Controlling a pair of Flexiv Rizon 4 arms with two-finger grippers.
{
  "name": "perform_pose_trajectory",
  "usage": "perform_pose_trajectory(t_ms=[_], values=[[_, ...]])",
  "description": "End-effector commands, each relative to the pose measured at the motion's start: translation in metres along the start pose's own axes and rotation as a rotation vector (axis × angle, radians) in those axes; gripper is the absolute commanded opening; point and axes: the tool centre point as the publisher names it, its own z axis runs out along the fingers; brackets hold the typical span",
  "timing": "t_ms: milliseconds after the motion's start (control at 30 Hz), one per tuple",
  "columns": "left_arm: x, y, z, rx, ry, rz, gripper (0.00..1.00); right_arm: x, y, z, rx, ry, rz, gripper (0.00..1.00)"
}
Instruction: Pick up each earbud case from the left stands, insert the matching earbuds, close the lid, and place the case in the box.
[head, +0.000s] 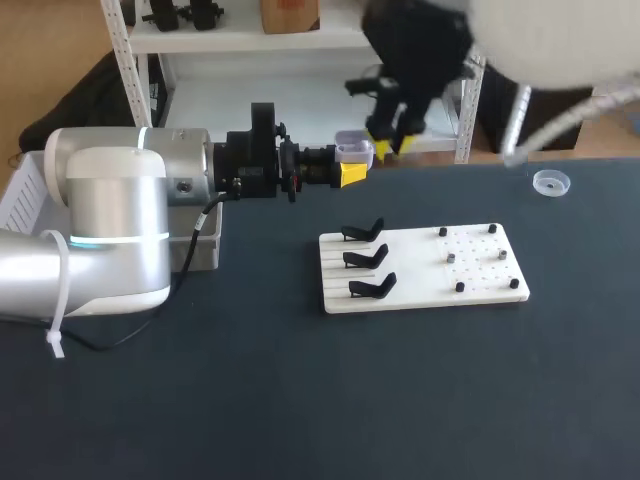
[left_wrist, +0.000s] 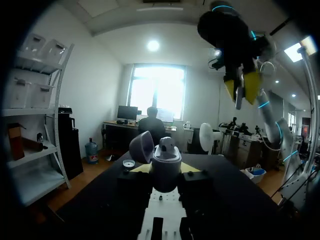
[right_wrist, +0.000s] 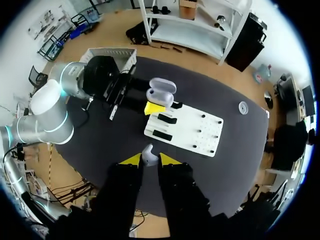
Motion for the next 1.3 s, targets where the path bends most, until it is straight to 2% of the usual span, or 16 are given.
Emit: perform_pose_trajectory(t_ms=[33, 300, 600, 1300], values=[[0.000, -0.002, 0.000, -0.006, -0.002, 0.001, 0.00, -0.020, 0.011, 0.003, 0.026, 0.090, -0.058, 0.00], [0.000, -0.002, 0.000, -0.006, -0.002, 0.001, 0.00, -0.037, 0.014, 0.018, 0.020, 0.113, -0.097, 0.00], [0.000, -0.002, 0.000, -0.006, -0.002, 0.001, 0.00, -0.060, 0.005, 0.038, 0.030, 0.131, -0.063, 0.00], [0.000, -0.002, 0.000, -0.006, -0.002, 0.001, 0.00, -0.074, -0.008, 0.063, 0.029, 0.129, 0.006, 0.00]])
